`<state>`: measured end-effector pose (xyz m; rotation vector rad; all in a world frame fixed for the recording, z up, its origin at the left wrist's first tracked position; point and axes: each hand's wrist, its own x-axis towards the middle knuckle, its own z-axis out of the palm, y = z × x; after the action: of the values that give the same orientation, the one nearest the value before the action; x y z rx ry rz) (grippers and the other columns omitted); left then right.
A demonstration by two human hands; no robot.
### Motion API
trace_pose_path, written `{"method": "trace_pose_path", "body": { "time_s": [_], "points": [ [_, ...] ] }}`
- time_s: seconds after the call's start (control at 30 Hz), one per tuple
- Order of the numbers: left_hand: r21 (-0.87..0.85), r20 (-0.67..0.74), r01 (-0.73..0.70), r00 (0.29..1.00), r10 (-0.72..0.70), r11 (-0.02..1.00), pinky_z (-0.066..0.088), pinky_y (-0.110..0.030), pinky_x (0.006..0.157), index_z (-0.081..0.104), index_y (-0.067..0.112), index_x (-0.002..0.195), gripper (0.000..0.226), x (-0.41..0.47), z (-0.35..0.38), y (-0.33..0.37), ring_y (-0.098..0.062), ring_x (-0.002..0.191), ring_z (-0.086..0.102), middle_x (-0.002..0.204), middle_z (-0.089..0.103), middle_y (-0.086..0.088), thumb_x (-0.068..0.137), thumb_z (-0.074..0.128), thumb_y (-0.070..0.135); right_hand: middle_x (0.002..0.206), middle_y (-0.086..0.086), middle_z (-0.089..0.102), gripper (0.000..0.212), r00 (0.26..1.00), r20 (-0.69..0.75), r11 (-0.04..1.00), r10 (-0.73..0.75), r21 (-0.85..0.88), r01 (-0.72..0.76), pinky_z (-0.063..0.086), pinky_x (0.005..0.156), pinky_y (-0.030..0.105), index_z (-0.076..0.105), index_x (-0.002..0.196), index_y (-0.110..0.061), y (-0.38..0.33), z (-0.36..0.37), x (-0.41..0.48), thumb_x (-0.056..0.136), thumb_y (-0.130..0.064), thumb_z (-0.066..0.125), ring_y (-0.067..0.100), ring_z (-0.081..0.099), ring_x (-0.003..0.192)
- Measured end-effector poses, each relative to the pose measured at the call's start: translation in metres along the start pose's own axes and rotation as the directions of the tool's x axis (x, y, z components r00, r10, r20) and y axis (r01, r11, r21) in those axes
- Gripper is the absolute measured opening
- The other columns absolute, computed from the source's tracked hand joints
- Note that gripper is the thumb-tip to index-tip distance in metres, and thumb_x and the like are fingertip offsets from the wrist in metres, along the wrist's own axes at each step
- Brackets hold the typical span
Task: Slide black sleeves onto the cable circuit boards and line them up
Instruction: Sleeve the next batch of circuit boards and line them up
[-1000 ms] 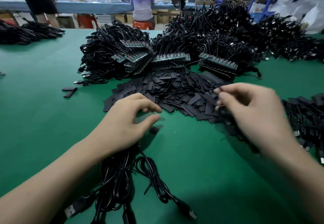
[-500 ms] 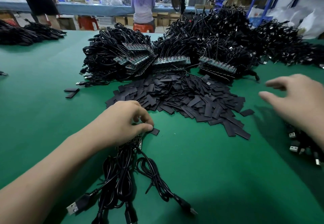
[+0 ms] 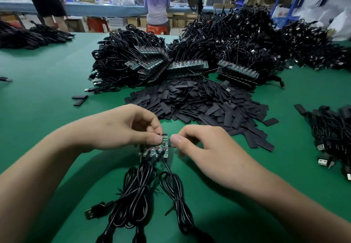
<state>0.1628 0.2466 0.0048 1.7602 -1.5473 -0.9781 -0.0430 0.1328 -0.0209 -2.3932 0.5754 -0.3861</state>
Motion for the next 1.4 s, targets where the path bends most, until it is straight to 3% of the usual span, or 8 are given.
{"method": "trace_pose_path", "body": {
  "time_s": [0.23,0.43,0.77,0.97,1.07,1.23,1.3,1.4],
  "points": [
    [-0.227,-0.108,-0.151,0.986,0.130,0.962,0.048,-0.018,0.070,0.077,0.016,0.091,0.012,0.010,0.027,0.003,-0.013,0.075,0.057,0.081,0.069,-0.005,0.085,0.073,0.025,0.059,-0.008,0.052,0.044,0.998,-0.055,0.972,-0.042,0.227,0.053,0.035,0.054,0.020,0.052,0.070,-0.014,0.005,-0.001,-0.004,0.104,-0.042,0.049,0.002,0.042,0.053],
    [-0.236,-0.089,-0.200,0.979,0.184,0.951,0.044,-0.015,0.066,0.073,0.010,0.088,0.012,0.011,0.033,0.003,-0.004,0.070,0.053,0.074,0.064,0.006,0.090,0.068,0.021,0.062,-0.011,0.043,0.044,1.000,0.011,0.897,-0.020,0.441,0.013,0.030,0.060,0.036,0.046,0.068,-0.021,0.012,0.004,-0.007,0.105,-0.044,0.045,0.015,0.036,0.061],
    [-0.343,-0.033,-0.189,0.981,0.189,0.920,0.044,-0.014,0.070,0.075,0.019,0.086,0.010,0.009,0.021,-0.005,-0.007,0.068,0.053,0.074,0.064,0.003,0.090,0.074,0.028,0.069,-0.006,0.059,0.033,0.996,0.076,0.541,-0.043,0.840,-0.041,0.036,0.059,0.023,0.065,0.069,-0.030,0.002,-0.002,-0.010,0.096,-0.045,0.054,0.004,0.051,0.060],
    [-0.133,-0.011,-0.098,0.995,0.097,0.986,0.040,-0.026,0.069,0.077,0.021,0.099,0.012,0.004,0.002,-0.017,-0.018,0.073,0.049,0.077,0.060,-0.007,0.091,0.071,0.026,0.063,-0.007,0.063,0.035,0.966,0.027,0.262,-0.257,0.964,0.043,0.049,0.059,0.018,0.064,0.072,-0.024,0.000,-0.032,-0.012,0.094,-0.049,0.054,0.007,0.057,0.058],
    [-0.102,0.057,-0.074,0.995,0.080,0.992,0.043,-0.019,0.066,0.076,0.018,0.090,0.016,-0.001,-0.003,-0.016,-0.013,0.068,0.053,0.074,0.063,-0.005,0.093,0.071,0.032,0.059,-0.007,0.059,0.040,0.962,0.016,0.161,-0.271,0.987,0.029,0.051,0.060,0.019,0.059,0.069,-0.021,0.001,-0.048,-0.011,0.099,-0.042,0.043,0.008,0.059,0.057],
    [0.197,-0.179,-0.082,0.977,0.118,0.977,0.043,-0.025,0.059,0.075,0.026,0.078,0.032,0.004,-0.001,-0.017,-0.015,0.061,0.056,0.070,0.067,0.005,0.085,0.071,0.057,0.052,-0.004,0.051,0.041,0.995,0.078,0.378,-0.068,0.925,-0.047,0.049,0.050,0.023,0.051,0.064,-0.021,0.013,-0.067,-0.009,0.099,-0.042,0.046,0.013,0.056,0.047],
    [0.394,-0.261,-0.080,0.946,0.194,0.916,0.048,-0.022,0.074,0.078,0.034,0.094,0.022,0.010,0.007,-0.019,-0.008,0.080,0.062,0.088,0.068,0.011,0.082,0.074,0.052,0.052,-0.001,0.053,0.040,0.992,0.128,0.541,0.012,0.834,-0.114,0.045,0.043,0.022,0.052,0.063,-0.020,0.019,-0.069,-0.007,0.094,-0.046,0.056,0.014,0.052,0.038],
    [0.592,-0.206,-0.040,0.958,0.199,0.805,0.046,-0.029,0.096,0.076,0.038,0.109,0.034,0.016,0.017,-0.020,-0.003,0.104,0.055,0.107,0.062,0.017,0.082,0.066,0.056,0.053,0.005,0.056,0.044,0.978,0.167,0.739,0.127,0.641,-0.206,0.043,0.041,0.022,0.054,0.068,-0.013,0.029,-0.065,-0.005,0.091,-0.050,0.061,0.017,0.050,0.036]
  ]
}}
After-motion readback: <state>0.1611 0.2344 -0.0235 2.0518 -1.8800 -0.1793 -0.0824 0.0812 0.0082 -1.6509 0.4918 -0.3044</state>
